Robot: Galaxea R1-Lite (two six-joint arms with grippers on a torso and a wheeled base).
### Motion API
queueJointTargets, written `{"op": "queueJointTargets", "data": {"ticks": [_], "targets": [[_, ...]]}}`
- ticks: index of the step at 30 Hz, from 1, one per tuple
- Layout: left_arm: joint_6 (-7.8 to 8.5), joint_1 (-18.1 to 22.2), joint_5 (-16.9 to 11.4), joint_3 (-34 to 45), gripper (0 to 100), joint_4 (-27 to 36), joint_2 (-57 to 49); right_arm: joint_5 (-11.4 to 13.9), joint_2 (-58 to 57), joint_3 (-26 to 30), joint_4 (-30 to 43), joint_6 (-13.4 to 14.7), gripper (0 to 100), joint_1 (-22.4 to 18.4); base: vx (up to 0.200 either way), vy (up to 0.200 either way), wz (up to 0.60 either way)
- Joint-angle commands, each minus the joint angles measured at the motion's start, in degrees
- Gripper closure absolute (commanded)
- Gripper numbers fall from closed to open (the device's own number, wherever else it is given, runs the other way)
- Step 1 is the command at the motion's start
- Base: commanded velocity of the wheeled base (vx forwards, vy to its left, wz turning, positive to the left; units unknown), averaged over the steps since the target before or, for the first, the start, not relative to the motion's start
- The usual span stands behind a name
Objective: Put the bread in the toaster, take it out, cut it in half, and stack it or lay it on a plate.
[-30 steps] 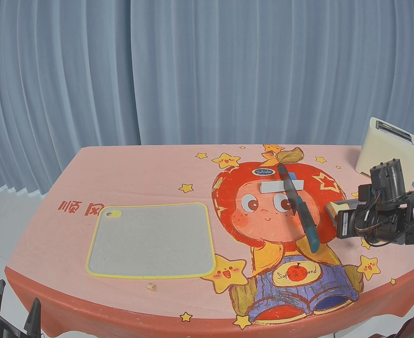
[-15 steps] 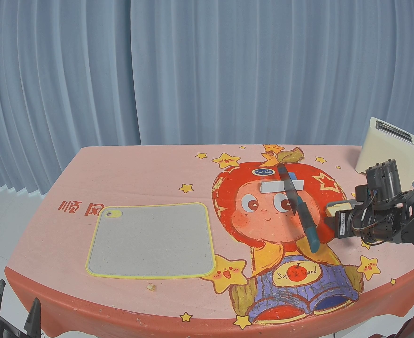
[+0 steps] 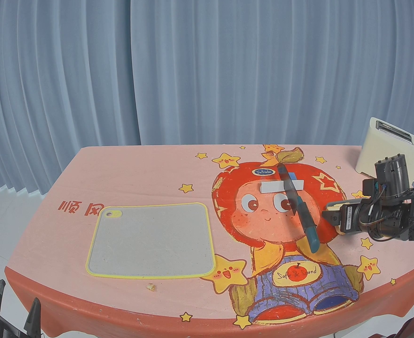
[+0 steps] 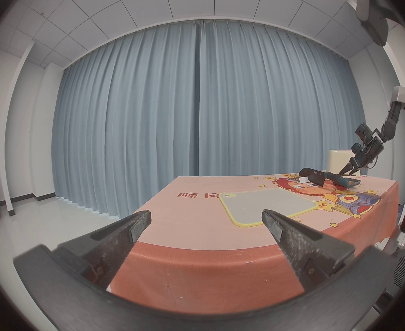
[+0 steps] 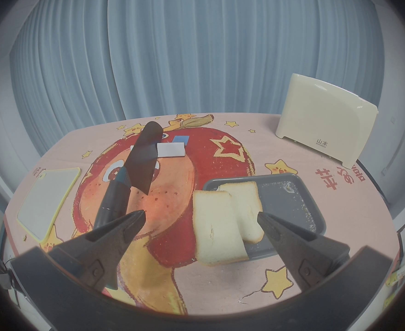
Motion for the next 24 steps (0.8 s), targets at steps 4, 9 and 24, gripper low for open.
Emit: {"op": "queueJointTargets", "data": {"ticks": [4,9,24], "targets": [[0.02,0.0,0.0,1.0,0,0.0,-0.9,0.0,-1.3,0.1,0.0,0.0,0,-0.2,0.000,0.000,0.00],[0.02,0.0,0.0,1.0,0,0.0,-0.9,-0.1,-1.8,0.1,-0.1,-0.4,0,-1.3,0.000,0.000,0.00],[-0.07,0.0,-0.1,1.0,0,0.0,-0.9,-0.1,-2.8,2.1,-5.2,-5.1,0,-6.3,0.000,0.000,0.00]]}}
